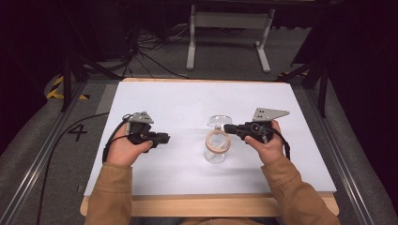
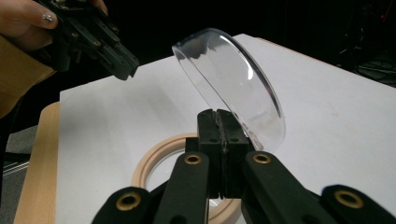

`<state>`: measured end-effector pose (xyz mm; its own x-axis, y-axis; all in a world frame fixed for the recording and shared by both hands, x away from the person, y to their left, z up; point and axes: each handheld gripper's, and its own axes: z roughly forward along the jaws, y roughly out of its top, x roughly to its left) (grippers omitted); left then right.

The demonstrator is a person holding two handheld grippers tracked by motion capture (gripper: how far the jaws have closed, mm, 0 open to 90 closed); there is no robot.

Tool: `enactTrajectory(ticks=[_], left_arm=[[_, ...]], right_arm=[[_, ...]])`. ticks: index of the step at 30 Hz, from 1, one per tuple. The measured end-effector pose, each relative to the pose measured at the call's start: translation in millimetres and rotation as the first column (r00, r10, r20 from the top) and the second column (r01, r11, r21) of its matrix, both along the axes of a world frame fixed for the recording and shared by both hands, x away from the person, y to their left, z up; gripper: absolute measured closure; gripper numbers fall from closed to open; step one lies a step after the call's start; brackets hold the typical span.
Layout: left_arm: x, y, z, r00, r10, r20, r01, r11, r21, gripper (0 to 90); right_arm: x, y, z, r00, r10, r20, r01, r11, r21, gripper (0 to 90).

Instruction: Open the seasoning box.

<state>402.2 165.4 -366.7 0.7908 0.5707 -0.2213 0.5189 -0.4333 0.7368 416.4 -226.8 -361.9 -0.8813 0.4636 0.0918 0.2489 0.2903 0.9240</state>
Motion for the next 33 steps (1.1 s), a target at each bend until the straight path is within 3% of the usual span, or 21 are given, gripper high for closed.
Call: enactTrajectory(ticks=[9,20,22,26,28,33], left_arm=[[0.4,5.3,-5.5,0.9989,-0.016,-0.044,0.017,0.9994,0.029,79.3],[2.4,-4.6,-6.0,0.9989,-0.037,-0.029,0.038,0.9986,0.037,78.0],[3.0,-6.6,-4.9,0.9986,-0.044,-0.030,0.045,0.9982,0.039,76.9],[4.7,-6.5,-4.2,0.9990,-0.041,-0.020,0.042,0.9982,0.043,73.0],[6.2,-3.9,-4.7,0.9995,-0.024,-0.020,0.025,0.9987,0.045,72.2],[8.6,2.0,-3.8,0.9999,0.003,-0.013,-0.003,0.9994,0.035,70.5]], right_arm=[[9.8,-4.0,-7.8,0.9994,-0.033,-0.010,0.033,0.999,-0.018,90.0],[6.2,-4.9,-2.6,0.9997,-0.023,-0.008,0.023,1.000,-0.010,90.0],[4.8,-6.4,1.3,0.9999,-0.014,0.008,0.014,1.000,-0.012,85.9],[2.0,-17.3,11.6,0.9988,-0.020,0.046,0.022,0.999,-0.049,77.4],[3.0,-27.2,16.0,0.9991,-0.027,0.034,0.029,0.997,-0.073,73.0],[5.4,-54.9,20.4,0.9941,-0.100,0.043,0.104,0.989,-0.105,67.1]])
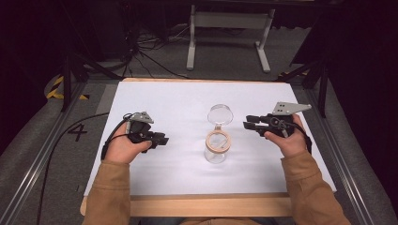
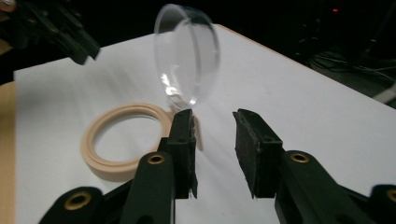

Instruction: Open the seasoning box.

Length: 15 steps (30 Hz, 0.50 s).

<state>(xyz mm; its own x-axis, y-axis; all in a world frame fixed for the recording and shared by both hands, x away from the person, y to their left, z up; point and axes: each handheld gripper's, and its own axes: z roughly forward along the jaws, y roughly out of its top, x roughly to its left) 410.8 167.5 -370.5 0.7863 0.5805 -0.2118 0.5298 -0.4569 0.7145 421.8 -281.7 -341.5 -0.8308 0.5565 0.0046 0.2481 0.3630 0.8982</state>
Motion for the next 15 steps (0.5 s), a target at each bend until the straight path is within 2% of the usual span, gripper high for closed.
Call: enactTrajectory(ticks=[3,4,5,6,8,13,15], left_arm=[[1.7,3.5,-0.5,1.0000,0.007,-0.003,-0.007,0.9999,0.008,69.4],[2.3,5.1,-0.7,0.9999,0.012,-0.010,-0.012,0.9999,0.011,69.4],[2.9,6.3,-1.2,0.9995,0.028,-0.011,-0.028,0.9996,0.009,68.4],[3.6,7.4,-1.6,0.9990,0.041,-0.015,-0.041,0.9991,0.009,68.4],[7.4,10.7,-4.4,0.9981,0.060,-0.017,-0.059,0.9981,0.019,67.6],[13.2,11.1,-11.1,0.9953,0.092,-0.033,-0.091,0.9957,0.020,66.1],[16.8,11.8,-15.7,0.9930,0.112,-0.038,-0.111,0.9933,0.034,64.4]], right_arm=[[4.2,-16.6,-1.0,0.9989,-0.047,-0.011,0.046,0.999,-0.012,63.4],[4.2,-16.6,-1.0,0.9989,-0.047,-0.011,0.046,0.999,-0.012,63.4],[5.9,-24.9,-2.7,0.9973,-0.071,-0.019,0.071,0.997,-0.013,60.9],[5.9,-24.9,-2.7,0.9973,-0.071,-0.019,0.071,0.997,-0.013,60.9],[8.3,-36.1,-6.7,0.9935,-0.111,-0.028,0.110,0.993,-0.035,59.0],[12.7,-48.4,-13.5,0.9874,-0.149,-0.055,0.146,0.988,-0.053,54.8],[16.6,-54.8,-20.4,0.9829,-0.168,-0.075,0.163,0.984,-0.067,53.8]])
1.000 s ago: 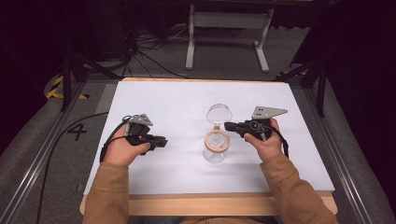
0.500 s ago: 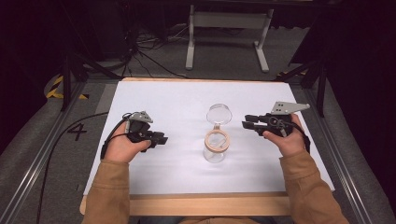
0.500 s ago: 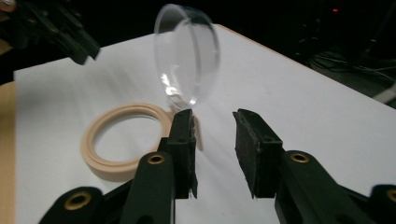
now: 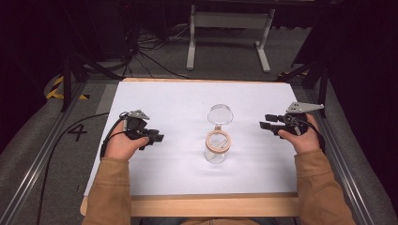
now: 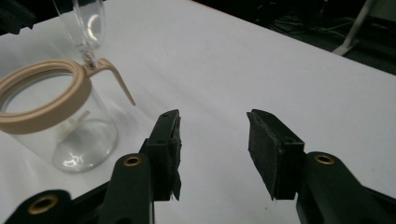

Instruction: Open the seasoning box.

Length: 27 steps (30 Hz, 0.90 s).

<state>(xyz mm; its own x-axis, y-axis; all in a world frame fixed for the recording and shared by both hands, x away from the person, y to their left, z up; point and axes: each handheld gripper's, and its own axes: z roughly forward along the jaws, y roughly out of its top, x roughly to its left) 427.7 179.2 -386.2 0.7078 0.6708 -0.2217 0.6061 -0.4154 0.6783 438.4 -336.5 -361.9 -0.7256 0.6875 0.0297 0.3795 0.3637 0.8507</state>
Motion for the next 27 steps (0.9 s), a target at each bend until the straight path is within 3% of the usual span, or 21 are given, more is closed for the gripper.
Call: enactTrajectory(ticks=[11,20,22,27], left_arm=[[12.2,1.7,-16.6,0.9988,0.047,-0.014,-0.047,0.9988,0.010,55.0],[22.0,6.8,-36.2,0.9974,0.070,-0.019,-0.070,0.9974,0.017,52.5],[22.9,6.4,-38.4,0.9974,0.071,-0.014,-0.071,0.9970,0.029,51.2],[24.2,4.9,-42.2,0.9987,0.049,-0.009,-0.049,0.9981,0.037,48.8]], right_arm=[[11.4,-13.8,-28.5,0.9965,-0.054,-0.064,0.050,0.997,-0.065,53.5],[20.3,-12.2,-58.5,0.9883,-0.079,-0.131,0.064,0.991,-0.115,52.4],[21.6,-11.8,-65.6,0.9887,-0.087,-0.122,0.068,0.986,-0.151,52.4],[21.9,-13.2,-71.0,0.9889,-0.087,-0.120,0.070,0.988,-0.139,52.0]])
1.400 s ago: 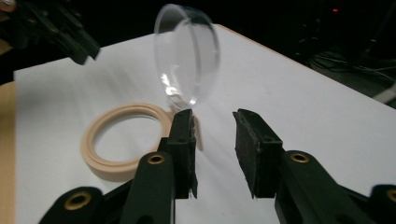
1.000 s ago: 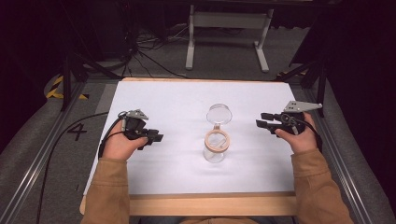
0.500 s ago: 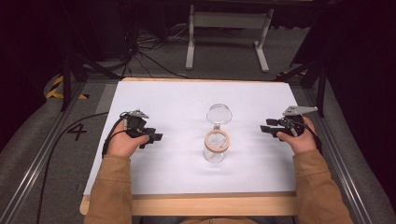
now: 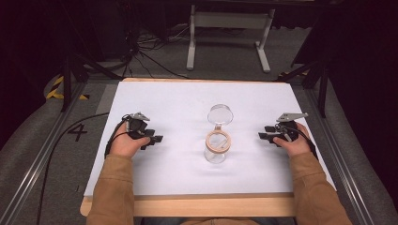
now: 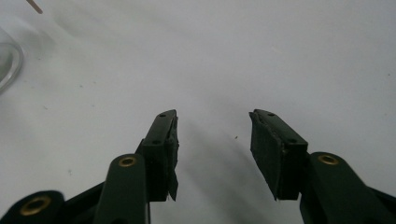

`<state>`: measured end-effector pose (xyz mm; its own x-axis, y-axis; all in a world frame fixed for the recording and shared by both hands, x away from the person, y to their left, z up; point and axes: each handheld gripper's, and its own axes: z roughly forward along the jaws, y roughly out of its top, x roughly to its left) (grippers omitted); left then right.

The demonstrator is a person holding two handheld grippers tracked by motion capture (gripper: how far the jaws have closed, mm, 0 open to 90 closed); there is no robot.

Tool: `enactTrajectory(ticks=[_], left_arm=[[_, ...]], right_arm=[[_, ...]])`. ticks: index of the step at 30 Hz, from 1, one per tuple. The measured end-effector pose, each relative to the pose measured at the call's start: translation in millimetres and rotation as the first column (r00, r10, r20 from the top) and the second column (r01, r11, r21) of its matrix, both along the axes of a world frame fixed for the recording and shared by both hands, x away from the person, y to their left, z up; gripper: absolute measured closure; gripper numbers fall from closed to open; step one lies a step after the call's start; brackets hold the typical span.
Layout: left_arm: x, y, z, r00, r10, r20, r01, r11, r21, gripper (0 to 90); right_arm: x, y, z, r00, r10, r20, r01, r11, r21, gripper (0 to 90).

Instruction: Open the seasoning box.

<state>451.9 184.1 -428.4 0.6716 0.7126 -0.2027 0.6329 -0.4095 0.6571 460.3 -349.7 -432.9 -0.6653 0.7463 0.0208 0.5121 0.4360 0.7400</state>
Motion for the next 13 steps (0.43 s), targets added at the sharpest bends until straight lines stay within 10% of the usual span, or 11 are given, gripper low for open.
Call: enactTrajectory(ticks=[13], left_arm=[[-0.6,-4.4,1.2,1.0000,0.007,0.000,-0.007,1.0000,0.000,40.8]], right_arm=[[-1.3,3.9,-1.4,1.0000,0.007,0.002,-0.007,1.000,-0.010,50.1]])
